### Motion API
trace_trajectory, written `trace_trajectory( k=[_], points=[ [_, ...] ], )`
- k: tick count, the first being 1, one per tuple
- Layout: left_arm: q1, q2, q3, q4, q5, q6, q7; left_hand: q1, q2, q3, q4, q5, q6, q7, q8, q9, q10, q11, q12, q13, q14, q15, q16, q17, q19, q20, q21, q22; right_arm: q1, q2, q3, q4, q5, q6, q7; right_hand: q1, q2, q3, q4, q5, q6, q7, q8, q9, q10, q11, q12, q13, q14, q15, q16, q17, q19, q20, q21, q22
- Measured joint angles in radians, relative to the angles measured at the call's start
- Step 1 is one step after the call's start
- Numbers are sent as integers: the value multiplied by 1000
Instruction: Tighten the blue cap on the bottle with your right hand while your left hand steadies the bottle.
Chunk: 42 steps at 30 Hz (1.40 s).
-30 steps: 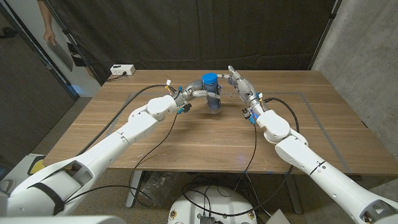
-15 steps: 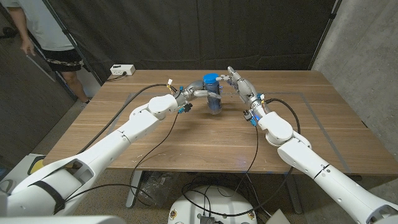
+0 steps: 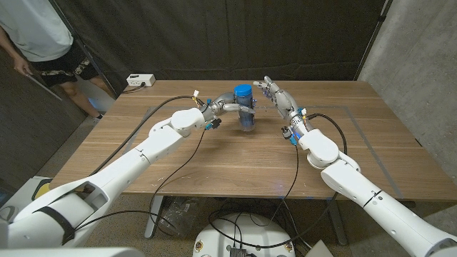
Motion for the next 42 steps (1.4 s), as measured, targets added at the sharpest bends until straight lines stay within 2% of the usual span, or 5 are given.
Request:
trace_trajectory(
  k=[17, 26, 35, 42],
  points=[
    [25, 17, 1, -49, 16, 3, 16, 0, 0, 5, -4, 0, 0, 0, 0, 0, -2, 2, 0, 0, -2, -2, 0, 0, 0, 0, -4, -1, 82, 47, -47, 87, 0, -5, 44, -5, -5, -3, 3, 0, 12, -3, 9, 0, -7, -4, 0, 0, -9, 2, 0, 0, 3, 3, 0, 0],
    [28, 23, 1, -58, 20, 5, 17, 0, 0, 4, -4, 0, 0, 0, 0, 0, -3, 2, 0, 0, -2, -2, 0, 0, 0, 0, -5, -1, 96, 55, -56, 98, -14, -10, 45, -5, -5, -3, 3, 0, 31, -5, 16, -5, -7, -4, 0, 0, -9, 2, 0, 0, 3, 3, 0, 0],
    [26, 25, 1, -58, 22, 5, 4, 0, 0, 9, -9, 0, 0, 0, 0, 0, -6, 2, 0, 0, -2, -2, -1, 0, -6, -2, -8, -2, 103, 56, -66, 100, -48, -15, 22, -10, -10, -7, 7, 0, 42, 6, 16, -8, -3, -8, 0, 0, -9, 2, 0, 0, 3, 3, 0, 0],
    [24, 26, 2, -55, 22, 1, -3, 0, 0, 9, -9, 0, -2, -2, 0, 0, -8, 3, 0, 0, -4, 0, -1, 0, -6, -2, -10, -2, 102, 56, -66, 99, -60, -19, 11, -15, -14, -10, 10, 0, 64, 16, 29, -9, 2, -13, 5, 0, -9, 2, 4, 0, 7, 0, 0, 0]
  ],
)
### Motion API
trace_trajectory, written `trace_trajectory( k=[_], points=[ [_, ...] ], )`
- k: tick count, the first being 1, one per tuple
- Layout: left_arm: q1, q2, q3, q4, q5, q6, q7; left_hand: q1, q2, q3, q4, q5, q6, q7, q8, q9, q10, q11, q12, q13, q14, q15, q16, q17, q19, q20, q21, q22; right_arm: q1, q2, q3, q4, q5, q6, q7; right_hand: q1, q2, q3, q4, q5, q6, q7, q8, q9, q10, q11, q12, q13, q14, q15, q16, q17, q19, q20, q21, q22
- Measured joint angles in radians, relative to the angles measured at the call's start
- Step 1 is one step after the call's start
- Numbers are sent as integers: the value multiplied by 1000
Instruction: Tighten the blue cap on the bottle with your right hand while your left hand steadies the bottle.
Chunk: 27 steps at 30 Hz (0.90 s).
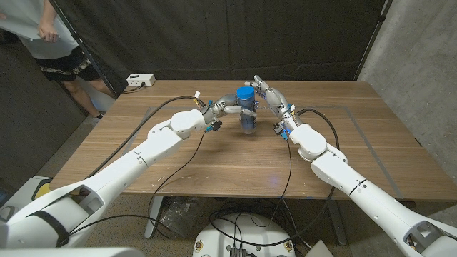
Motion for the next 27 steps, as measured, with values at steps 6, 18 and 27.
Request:
trace_trajectory(
  k=[6, 18, 27],
  points=[
    [-1, -1, 0, 3, 0, -6, -3, 0, 0, 0, 0, 0, 0, 0, 0, 0, -1, -1, 0, 0, 0, 0, 0, 0, -1, 1, 4, 1, -1, -1, 0, 0, -5, -4, -5, 0, 0, 0, 0, 0, 18, 7, 6, 0, 0, 0, 0, 0, 0, 0, 0, 0, 0, 0, 0, 0],
    [-1, -4, 0, 11, 1, -18, -3, 0, 0, 1, -1, 0, -1, -1, 0, 0, -3, 0, 0, 0, 0, 0, 0, 0, -2, 2, 4, 1, -1, -3, -2, 1, -10, -13, -9, 0, 0, 0, 0, 0, 64, 4, 18, -5, 8, -7, 0, 0, 7, 0, 0, 0, 9, 2, 0, 0],
    [0, -6, -2, 16, -3, -21, -3, 0, 0, 4, -4, 0, -1, -1, 0, 0, 0, -3, 0, 0, 0, 0, 0, 0, -2, 2, 4, 1, -7, -7, -1, -2, -11, -16, -16, 0, 0, 0, 0, 0, 123, -12, 39, -3, 22, -14, 8, 0, 12, -5, 0, 0, 9, 2, 0, 0]
  ],
)
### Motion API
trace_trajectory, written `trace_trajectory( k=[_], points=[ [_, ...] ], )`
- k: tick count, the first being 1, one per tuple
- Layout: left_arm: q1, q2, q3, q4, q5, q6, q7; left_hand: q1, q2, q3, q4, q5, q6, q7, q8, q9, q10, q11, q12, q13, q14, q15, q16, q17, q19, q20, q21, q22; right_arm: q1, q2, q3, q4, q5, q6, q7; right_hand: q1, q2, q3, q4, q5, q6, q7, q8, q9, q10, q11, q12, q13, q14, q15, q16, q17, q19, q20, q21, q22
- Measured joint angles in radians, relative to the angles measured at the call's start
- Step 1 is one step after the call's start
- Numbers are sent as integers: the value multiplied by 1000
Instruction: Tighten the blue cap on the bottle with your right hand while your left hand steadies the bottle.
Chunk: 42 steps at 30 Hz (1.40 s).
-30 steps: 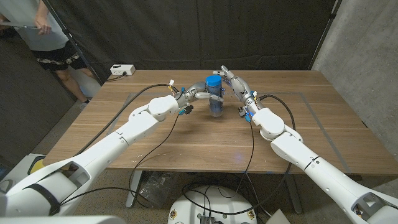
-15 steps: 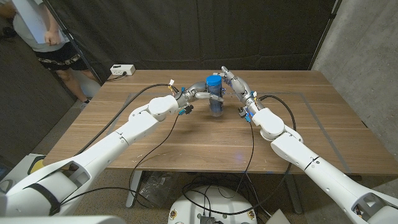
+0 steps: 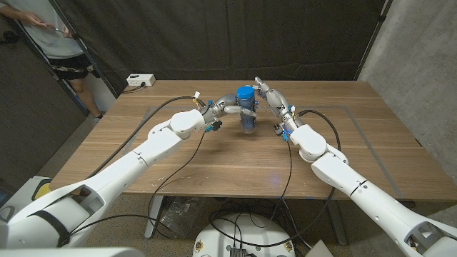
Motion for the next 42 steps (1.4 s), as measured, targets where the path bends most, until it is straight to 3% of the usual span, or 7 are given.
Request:
trace_trajectory(
  k=[11, 28, 35, 42],
  points=[
    [1, -4, -2, -4, -9, 41, 15, 0, 0, 0, 0, 0, 0, 0, 0, 0, 0, 0, 0, 0, -2, 2, 0, 0, -5, 1, -4, -1, -18, -7, 12, -12, -1, 0, -15, 4, 4, 0, 0, 0, 61, 7, 30, 3, 48, -70, 16, 0, 36, 11, 4, 0, 12, 2, 0, 0],
    [-12, -9, 3, -4, -13, 75, 24, 0, 0, 4, -4, -1, 2, 2, 0, 0, 0, 0, 0, 0, -2, 2, -2, 0, -5, -2, 0, 0, -50, -28, 29, -42, -14, 27, -25, 7, 7, 3, -3, 0, 72, 18, 30, 2, 64, -68, 21, 0, 47, 0, 4, 0, 12, 2, 0, -5],
    [-13, -12, 5, -4, -13, 80, 30, 0, 0, 4, -4, -1, 4, 3, 0, 0, 0, 0, 0, 0, -2, 2, -2, 0, -5, -2, -2, 0, -61, -35, 36, -52, -18, 33, -27, 7, 7, 3, -3, 0, 100, 46, 31, -1, 84, -77, 25, 0, 57, 0, 4, 0, 16, -2, 0, -5],
    [-8, -12, 5, -12, -13, 88, 47, 0, 0, 4, -4, -1, 5, 1, 0, 0, -2, 2, 0, 0, -2, 2, -2, 0, -4, -2, -4, 0, -69, -41, 40, -57, -22, 38, -27, 7, 7, 3, -3, 0, 106, 52, 31, -1, 97, -82, 29, 0, 61, -4, 4, 0, 18, -4, 0, -5]
  ],
)
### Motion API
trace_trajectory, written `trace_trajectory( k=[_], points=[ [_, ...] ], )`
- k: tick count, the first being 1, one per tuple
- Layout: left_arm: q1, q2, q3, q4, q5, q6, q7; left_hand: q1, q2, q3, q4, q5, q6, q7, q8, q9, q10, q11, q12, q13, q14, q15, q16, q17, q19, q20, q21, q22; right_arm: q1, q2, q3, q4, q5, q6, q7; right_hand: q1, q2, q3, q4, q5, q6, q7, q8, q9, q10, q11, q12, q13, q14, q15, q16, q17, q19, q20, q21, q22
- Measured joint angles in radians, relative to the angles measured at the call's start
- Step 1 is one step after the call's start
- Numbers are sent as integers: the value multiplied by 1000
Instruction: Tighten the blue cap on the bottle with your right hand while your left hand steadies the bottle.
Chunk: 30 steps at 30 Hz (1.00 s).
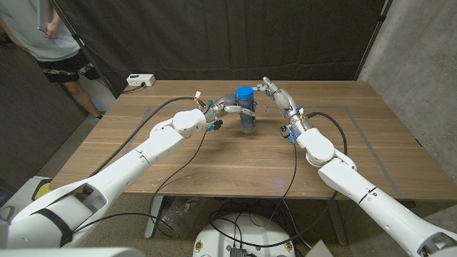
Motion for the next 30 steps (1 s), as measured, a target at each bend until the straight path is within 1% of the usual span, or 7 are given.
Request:
trace_trajectory(
  k=[15, 19, 22, 23, 24, 25, 30],
  points=[
    [14, 4, -6, -23, 0, 15, 25, 0, 0, 3, -3, 0, 0, 0, 0, 0, -1, 0, 0, 0, 0, 0, 0, 0, 1, 1, 4, -1, -15, -9, 3, -14, -18, 18, 2, 0, 0, 0, 0, 0, 0, 0, 0, -7, 18, -1, 4, -2, 19, -5, 8, 0, 0, 0, 0, 3],
    [15, 4, -7, -23, 0, 16, 27, 0, 0, 3, -3, 0, 0, 0, 0, 0, -1, -1, 0, 0, 0, 0, 0, 0, 1, 1, 4, -1, -21, -12, 5, -21, -23, 21, 2, 0, 0, 0, 0, 0, 16, 16, 1, -7, 19, 0, 4, -2, 21, -7, 8, 0, 0, 0, 0, 3],
    [15, 4, -8, -23, 0, 16, 28, 0, 0, 3, -3, 0, 0, 0, 0, 0, -4, 0, 0, 0, 0, 0, 0, 0, 0, 1, 4, -1, -25, -14, 5, -25, -24, 23, 2, 0, 0, 0, 0, 0, 26, 24, 9, -7, 25, 7, 4, -2, 21, -6, 8, 0, 0, 0, 0, 3],
    [15, 5, -8, -23, 0, 17, 29, 0, 0, 4, -4, 0, 0, 0, 0, 0, -4, 0, 0, 0, 0, 0, 0, 0, 0, 1, 4, -1, -26, -14, 5, -26, -29, 24, 3, 0, 0, 0, 0, 0, 51, 24, 24, -7, 28, 11, 4, -2, 21, -6, 8, 0, 0, 0, 0, 3],
    [15, 5, -8, -23, 0, 17, 29, 0, 0, 5, -5, 0, -1, -1, 0, 0, -4, -1, 0, 0, 0, 0, 0, 0, 1, 1, 6, 2, -27, -15, 6, -28, -30, 25, 3, 0, 0, 0, 0, 0, 125, -16, 48, 11, 25, 17, 4, -2, 21, -6, 8, 0, 0, 0, 0, 3],
    [15, 5, -8, -24, -1, 16, 29, 0, 0, 5, -5, 0, -2, -2, 0, 0, -5, -2, 0, 0, 0, 0, 0, 0, 1, 1, 6, 2, -28, -15, 4, -29, -32, 26, 5, 0, 0, 0, 0, 0, 148, -39, 44, 7, 23, 20, 3, -2, 21, -6, 8, 0, 0, 0, 0, 3],
    [16, 7, -10, -27, -3, 17, 29, 0, 0, 5, -5, 0, -2, -2, 0, 0, -3, -4, 0, 0, 0, 0, 0, 0, 1, 1, 6, 2, -33, -16, 4, -33, -37, 26, 9, 4, 4, 0, 0, 0, 129, -63, 20, -5, 18, 25, 3, -2, 21, -6, 4, 0, 0, 0, 0, 3]
  ],
)
